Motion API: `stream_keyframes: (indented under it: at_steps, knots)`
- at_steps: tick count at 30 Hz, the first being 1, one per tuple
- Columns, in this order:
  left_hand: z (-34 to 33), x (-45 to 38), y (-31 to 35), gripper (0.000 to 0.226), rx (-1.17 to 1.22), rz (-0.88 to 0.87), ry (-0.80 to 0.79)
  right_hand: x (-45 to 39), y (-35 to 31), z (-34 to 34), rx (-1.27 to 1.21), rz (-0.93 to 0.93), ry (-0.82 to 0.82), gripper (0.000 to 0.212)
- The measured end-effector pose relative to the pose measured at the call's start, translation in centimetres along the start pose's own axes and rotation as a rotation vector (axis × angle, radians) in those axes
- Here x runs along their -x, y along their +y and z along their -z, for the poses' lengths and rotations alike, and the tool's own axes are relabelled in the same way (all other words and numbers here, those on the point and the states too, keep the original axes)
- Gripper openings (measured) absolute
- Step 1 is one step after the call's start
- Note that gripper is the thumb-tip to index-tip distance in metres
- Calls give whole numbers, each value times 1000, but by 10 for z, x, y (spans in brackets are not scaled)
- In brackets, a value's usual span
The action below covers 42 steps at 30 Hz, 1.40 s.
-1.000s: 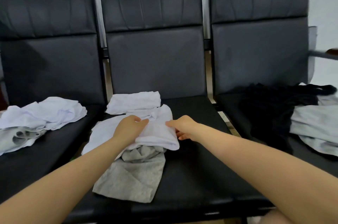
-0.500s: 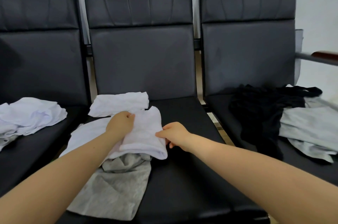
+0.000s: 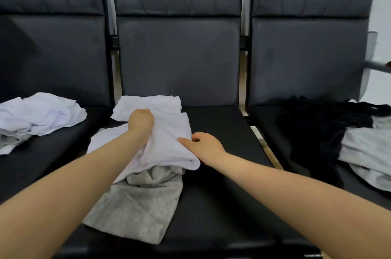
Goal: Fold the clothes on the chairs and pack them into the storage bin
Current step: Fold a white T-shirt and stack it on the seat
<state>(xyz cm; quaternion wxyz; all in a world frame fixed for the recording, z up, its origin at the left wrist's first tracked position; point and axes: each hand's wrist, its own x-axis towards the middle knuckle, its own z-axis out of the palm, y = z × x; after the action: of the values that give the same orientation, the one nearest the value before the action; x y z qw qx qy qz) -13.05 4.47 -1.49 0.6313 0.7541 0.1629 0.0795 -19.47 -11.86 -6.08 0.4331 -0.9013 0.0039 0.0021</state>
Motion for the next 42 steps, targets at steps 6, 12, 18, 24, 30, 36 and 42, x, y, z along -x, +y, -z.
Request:
stream_keyframes:
  at_steps: [6, 12, 18, 24, 30, 36, 42]
  knots:
    - [26, -16, -23, 46, -326, -22, -16, -3, -8, -6, -19, 53, 130, 39]
    - [40, 10, -11, 53, -438, -8, -167, -9, -28, -5, -333, -266, -65, 49]
    - [59, 31, -9, 53, -459, -90, -253, 2, -42, -3, -519, -268, -81, 43]
    - [59, 48, -19, 39, -384, -147, -275, 12, -43, 11, -557, -302, 97, 50]
    - [72, 51, -23, 27, -344, -207, -216, 18, -40, 27, -628, -388, 161, 53]
    - [103, 43, -36, 19, -318, -50, -220, 9, -70, 24, -553, -322, 171, 39]
    - [125, 32, -36, 26, -1, 170, -196, -9, -121, -8, -396, -55, 39, 14]
